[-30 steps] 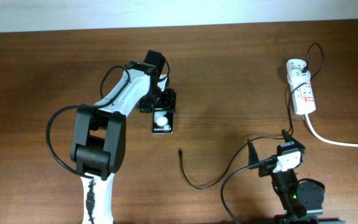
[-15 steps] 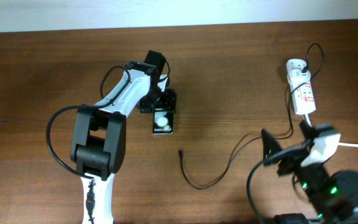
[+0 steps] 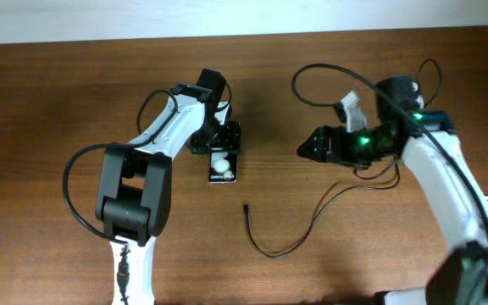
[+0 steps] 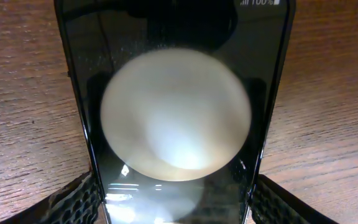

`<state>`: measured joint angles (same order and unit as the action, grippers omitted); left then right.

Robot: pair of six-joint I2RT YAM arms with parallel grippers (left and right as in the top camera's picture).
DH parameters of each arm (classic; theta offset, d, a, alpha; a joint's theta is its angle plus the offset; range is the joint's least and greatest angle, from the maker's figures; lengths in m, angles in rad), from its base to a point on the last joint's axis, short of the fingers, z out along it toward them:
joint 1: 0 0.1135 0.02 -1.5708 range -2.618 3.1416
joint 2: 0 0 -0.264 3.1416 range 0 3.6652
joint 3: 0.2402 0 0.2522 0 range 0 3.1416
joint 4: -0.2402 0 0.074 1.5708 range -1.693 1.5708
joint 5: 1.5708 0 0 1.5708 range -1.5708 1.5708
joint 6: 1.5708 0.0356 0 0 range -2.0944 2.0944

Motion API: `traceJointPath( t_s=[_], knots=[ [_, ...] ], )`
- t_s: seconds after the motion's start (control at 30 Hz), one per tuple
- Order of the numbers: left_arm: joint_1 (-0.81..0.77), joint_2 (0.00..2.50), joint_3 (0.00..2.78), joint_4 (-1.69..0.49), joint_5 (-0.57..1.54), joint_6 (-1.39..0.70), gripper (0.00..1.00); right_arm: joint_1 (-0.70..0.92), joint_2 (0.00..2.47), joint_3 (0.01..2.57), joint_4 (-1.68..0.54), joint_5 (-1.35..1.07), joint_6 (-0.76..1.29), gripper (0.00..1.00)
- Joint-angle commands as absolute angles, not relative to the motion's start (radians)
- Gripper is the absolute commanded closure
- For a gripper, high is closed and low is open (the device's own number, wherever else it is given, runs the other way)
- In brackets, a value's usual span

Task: Plug charger to phone and switch on socket
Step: 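Move the right gripper toward the phone held by the left gripper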

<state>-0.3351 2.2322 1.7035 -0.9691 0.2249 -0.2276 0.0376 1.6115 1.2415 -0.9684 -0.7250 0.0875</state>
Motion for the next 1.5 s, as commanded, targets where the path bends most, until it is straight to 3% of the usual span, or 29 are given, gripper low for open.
traceJointPath(
  t_s=[0.0,0.2,0.4,0.7,1.0,1.03,1.13,1.27,1.47],
  knots=[
    [-0.336,2.226,1.687,-0.966,0.240,-0.222,0.27,0.077,1.714,1.182,-0.862,-0.829,0.056,0.01],
    [-0.332,2.226,1.687,-0.967,0.240,-0.222,0.26,0.113,1.774,1.139,-0.683,-0.830,0.087,0.03],
    [-0.332,2.226,1.687,-0.967,0.241,-0.223,0.29,0.194,1.774,0.773,0.008,-0.913,0.412,0.07],
    [-0.331,2.223,1.688,-0.982,0.331,-0.203,0.28,0.365,1.775,0.744,0.246,-0.808,0.585,0.01],
    [-0.332,2.214,1.688,-0.997,0.487,-0.158,0.28,0.368,1.957,0.745,0.450,-0.786,0.672,0.00],
    [-0.332,2.214,1.688,-0.997,0.494,-0.158,0.28,0.367,1.964,0.745,0.462,-0.780,0.671,0.09],
    [-0.332,2.214,1.688,-0.997,0.495,-0.155,0.28,0.367,1.965,0.745,0.529,-0.767,0.672,0.19],
    [-0.339,2.214,1.688,-0.997,0.528,-0.154,0.27,0.368,1.965,0.745,0.548,-0.694,0.739,0.43],
    [-0.361,2.214,1.688,-0.982,0.527,-0.131,0.26,0.396,1.965,0.745,0.618,-0.686,0.821,0.52]
  ],
)
